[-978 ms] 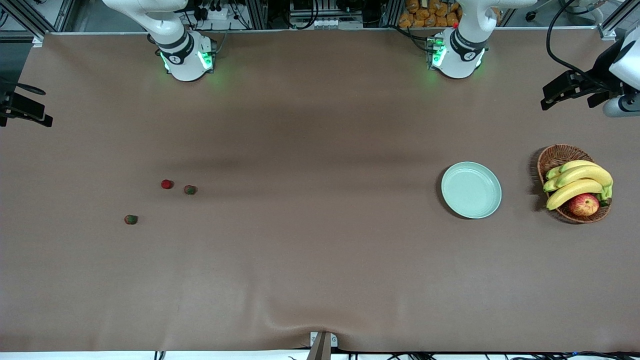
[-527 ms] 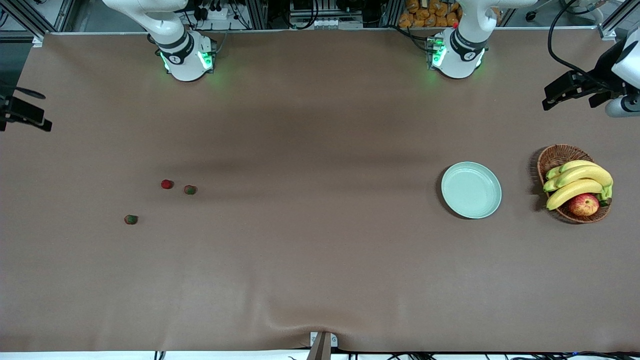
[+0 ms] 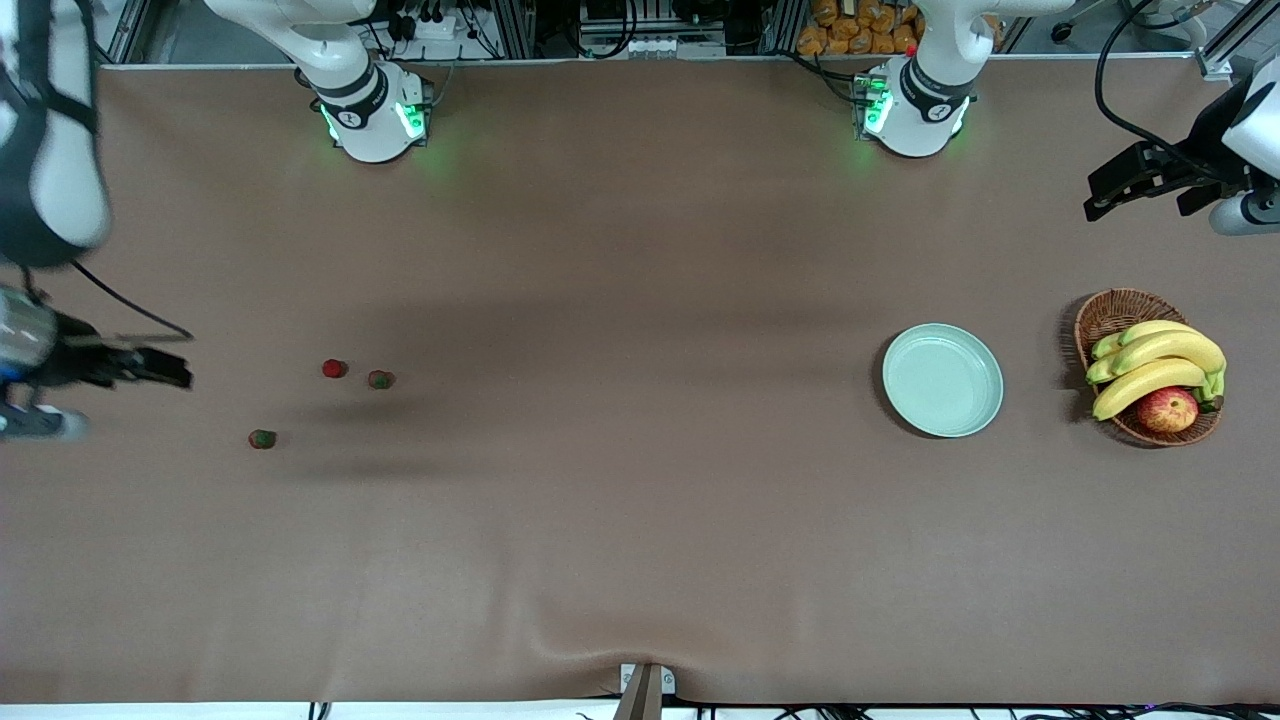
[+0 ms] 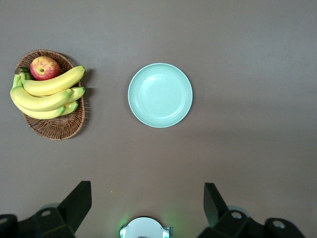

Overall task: Collect all strawberries into plate
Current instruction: 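Reach the right gripper down and grasp the first red strawberry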

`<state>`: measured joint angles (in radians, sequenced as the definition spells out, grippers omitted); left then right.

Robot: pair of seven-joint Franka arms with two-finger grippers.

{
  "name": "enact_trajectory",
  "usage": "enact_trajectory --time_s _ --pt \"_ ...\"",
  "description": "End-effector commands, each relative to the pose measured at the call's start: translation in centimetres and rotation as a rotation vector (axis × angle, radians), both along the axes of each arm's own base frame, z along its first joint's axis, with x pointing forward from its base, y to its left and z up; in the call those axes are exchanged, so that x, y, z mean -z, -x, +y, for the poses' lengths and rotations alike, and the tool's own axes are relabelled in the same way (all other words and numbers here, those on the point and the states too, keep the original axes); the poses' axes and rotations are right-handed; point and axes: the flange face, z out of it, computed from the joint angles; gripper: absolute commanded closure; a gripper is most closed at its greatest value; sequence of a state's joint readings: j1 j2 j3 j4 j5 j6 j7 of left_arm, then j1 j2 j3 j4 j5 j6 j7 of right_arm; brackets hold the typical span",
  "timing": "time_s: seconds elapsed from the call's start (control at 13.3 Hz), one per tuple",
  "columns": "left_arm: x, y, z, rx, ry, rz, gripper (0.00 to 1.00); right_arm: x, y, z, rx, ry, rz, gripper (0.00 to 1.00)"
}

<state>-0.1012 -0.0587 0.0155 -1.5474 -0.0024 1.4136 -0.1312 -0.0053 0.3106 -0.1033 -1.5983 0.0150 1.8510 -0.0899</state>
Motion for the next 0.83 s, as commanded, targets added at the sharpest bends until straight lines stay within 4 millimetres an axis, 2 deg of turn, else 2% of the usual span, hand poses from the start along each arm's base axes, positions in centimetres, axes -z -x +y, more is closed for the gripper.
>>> enact_trajectory --time_s 0.0,0.15,0.23,0.45,0.53,0.75 --pt "0.9 -0.5 -1.7 0.033 -0.009 -0.012 0.00 7.3 -1.1 -1.6 0.025 0.005 -0.006 0.00" --pt "1.4 -0.5 -2.2 0.039 -0.010 -0.006 0.00 13.0 -1.4 -4.7 0.070 0.009 0.028 0.00" --pt "1.5 -0.5 -2.3 0.040 -0.008 -0.007 0.00 15.0 -1.3 -5.7 0.083 0.008 0.054 0.00" --pt "1.6 -0.7 -3.3 0.052 0.016 -0.018 0.00 20.9 -1.3 -6.7 0.094 0.015 0.080 0.00" --pt "1.9 -1.0 -3.4 0.053 0.016 -0.015 0.00 22.3 -1.3 -6.7 0.094 0.016 0.082 0.00" --pt "2.1 -1.1 -3.5 0.053 0.018 -0.016 0.00 23.9 -1.4 -6.3 0.113 -0.002 0.081 0.00"
